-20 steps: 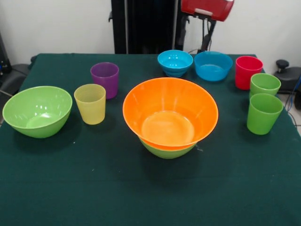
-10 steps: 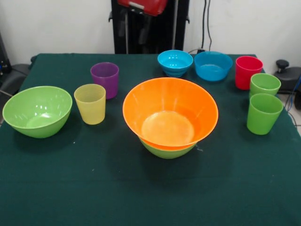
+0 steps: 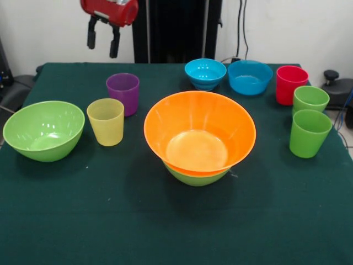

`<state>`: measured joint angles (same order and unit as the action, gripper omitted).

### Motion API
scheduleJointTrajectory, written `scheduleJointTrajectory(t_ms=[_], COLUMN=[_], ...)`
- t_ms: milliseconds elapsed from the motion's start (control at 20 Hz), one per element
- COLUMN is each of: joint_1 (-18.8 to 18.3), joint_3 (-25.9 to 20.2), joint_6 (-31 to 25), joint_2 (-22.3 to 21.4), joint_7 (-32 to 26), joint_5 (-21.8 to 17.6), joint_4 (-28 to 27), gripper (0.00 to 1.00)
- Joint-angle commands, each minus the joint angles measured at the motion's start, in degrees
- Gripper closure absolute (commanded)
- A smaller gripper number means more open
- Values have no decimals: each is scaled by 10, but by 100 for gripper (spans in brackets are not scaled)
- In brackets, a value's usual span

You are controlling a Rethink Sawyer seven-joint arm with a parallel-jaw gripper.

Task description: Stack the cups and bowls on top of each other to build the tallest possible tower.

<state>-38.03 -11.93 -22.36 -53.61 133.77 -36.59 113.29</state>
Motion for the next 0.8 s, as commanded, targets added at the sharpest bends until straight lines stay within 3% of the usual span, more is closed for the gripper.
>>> scheduleJointTrajectory(t_ms=[50,450,800], joint_1=[-49,-107,-189], joint_3=[-113,-175,-284], joint_6=[34,14,-65], joint_2=[50,91,107], joint_7=[-176,-197,-331], joint_5=[-89,-137,-134], joint_4=[40,9,14], gripper=[0,0,0])
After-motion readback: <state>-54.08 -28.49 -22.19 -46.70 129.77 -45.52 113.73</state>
